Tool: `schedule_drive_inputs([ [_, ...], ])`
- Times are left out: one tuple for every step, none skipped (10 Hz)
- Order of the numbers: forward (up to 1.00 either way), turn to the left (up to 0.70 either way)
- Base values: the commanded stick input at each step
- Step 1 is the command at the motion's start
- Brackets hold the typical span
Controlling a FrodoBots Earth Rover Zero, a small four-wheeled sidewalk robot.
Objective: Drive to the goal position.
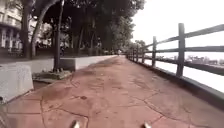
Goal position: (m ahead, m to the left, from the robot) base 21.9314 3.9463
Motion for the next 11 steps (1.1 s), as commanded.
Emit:
schedule_drive_inputs([
  [0.50, 0.00],
  [0.50, 0.00],
  [0.50, 0.00],
  [0.50, 0.00],
  [0.50, 0.00],
  [0.50, 0.00],
  [0.50, 0.00],
  [0.50, 0.00],
  [0.50, 0.00],
  [0.50, 0.00],
  [0.50, 0.00],
])
